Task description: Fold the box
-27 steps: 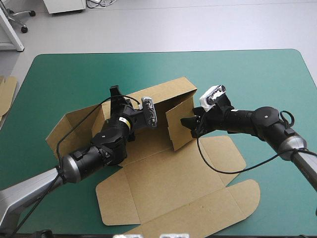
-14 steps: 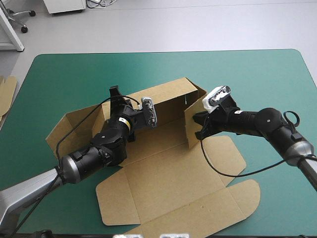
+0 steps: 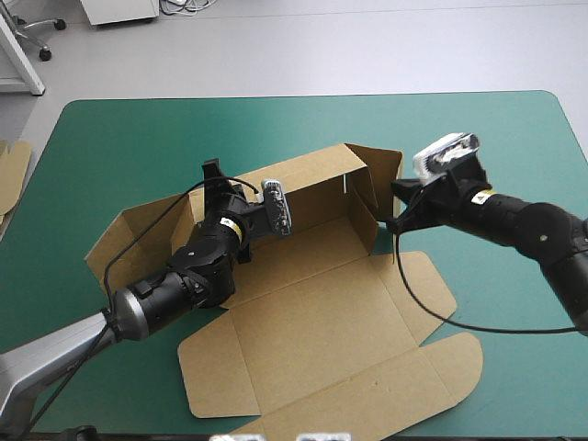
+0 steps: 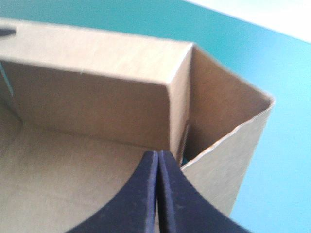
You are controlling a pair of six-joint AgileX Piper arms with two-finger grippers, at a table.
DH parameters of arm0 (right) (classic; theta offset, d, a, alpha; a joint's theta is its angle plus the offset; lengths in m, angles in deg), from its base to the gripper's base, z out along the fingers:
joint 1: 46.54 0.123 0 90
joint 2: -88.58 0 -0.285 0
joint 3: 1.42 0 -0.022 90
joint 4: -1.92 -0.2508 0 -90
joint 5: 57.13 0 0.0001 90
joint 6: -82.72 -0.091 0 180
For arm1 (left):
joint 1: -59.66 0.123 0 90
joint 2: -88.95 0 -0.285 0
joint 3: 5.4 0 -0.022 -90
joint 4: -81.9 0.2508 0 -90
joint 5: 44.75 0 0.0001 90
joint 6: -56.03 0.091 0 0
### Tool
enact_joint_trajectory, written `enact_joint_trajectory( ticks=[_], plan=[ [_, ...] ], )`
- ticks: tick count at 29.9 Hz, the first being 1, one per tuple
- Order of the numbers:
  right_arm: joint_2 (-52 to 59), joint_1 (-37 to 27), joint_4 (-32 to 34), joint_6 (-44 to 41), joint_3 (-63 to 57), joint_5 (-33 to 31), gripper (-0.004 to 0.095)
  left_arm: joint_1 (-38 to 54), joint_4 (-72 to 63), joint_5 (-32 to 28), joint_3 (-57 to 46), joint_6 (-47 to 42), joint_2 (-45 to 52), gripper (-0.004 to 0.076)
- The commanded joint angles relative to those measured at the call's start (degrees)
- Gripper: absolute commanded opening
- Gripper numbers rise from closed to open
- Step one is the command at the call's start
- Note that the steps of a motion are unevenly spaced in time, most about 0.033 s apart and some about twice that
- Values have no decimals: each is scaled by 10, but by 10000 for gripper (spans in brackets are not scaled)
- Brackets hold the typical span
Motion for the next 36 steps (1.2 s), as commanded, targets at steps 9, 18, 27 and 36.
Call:
enact_joint_trajectory(
  ticks=[9, 18, 27, 36],
  plan=[
    [-135, -146, -66, -179, 270, -179, -18, -8, -88, -42, -2, -11, 7, -14],
    [-227, -149, -72, -181, 305, -219, -18, -47, -104, -41, -50, 0, 8, -14],
    [-275, -148, -80, -158, 305, -203, -18, -54, -79, -43, -52, -22, 8, -14],
    [-326, -148, -117, -117, 304, -259, -18, -54, -63, -44, -52, -22, 8, -14]
  ],
)
